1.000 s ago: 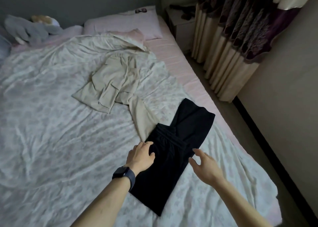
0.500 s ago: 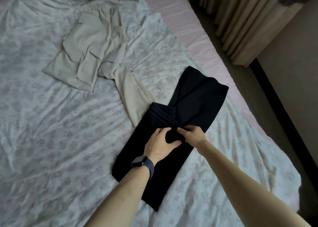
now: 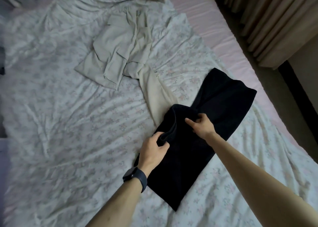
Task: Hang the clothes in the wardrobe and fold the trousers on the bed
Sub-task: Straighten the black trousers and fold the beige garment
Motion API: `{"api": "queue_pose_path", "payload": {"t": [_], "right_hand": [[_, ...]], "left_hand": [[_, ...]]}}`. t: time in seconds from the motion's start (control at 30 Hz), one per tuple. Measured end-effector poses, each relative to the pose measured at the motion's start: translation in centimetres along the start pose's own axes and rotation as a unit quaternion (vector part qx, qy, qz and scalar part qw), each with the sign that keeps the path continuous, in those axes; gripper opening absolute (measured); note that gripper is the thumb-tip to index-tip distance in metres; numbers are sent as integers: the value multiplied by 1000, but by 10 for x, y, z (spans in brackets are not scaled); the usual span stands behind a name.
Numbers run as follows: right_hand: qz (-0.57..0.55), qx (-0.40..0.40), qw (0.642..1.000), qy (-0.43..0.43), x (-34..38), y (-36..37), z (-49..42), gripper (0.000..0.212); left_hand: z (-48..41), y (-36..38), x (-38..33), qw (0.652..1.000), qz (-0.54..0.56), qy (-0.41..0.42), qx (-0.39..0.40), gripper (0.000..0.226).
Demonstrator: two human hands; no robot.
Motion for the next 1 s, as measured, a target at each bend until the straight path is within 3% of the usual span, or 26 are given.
{"api": "queue_pose_path", "payload": {"t": [0.07, 0.13, 0.23, 0.33, 0.63, 0.83, 1.0], "right_hand": [[15, -12, 1000, -17, 9, 17, 1, 67], [8, -26, 998, -48, 15, 28, 10, 45], [-6, -29, 995, -100, 18, 29, 46, 18], [-4, -34, 989, -144, 18, 13, 95, 13], [20, -94, 961, -261, -2, -51, 279, 7], [28, -157, 937, -310, -27, -29, 397, 11], [-3, -206, 917, -342, -74, 36, 492, 15]], "left_hand": [[15, -21, 16, 1000, -2, -9, -16, 26], [27, -42, 30, 999, -8, -17, -32, 27], [51, -72, 45, 995, -20, -45, -84, 45], [79, -100, 47, 987, -9, -57, -149, 47], [193, -143, 6, 969, 68, 8, -236, 13], [264, -198, -3, 968, 69, 86, -225, 22], [339, -248, 24, 961, 41, 163, -217, 19]]}}
Point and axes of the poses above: each hand's wrist, its own z-axis away from the middle knuckle, its own y-axis out of the palm, x = y × z, the point moved 7 cm from there along -z, towards the middle knuckle, and after that the axes turned 13 degrees about y, right-handed, at the moved point
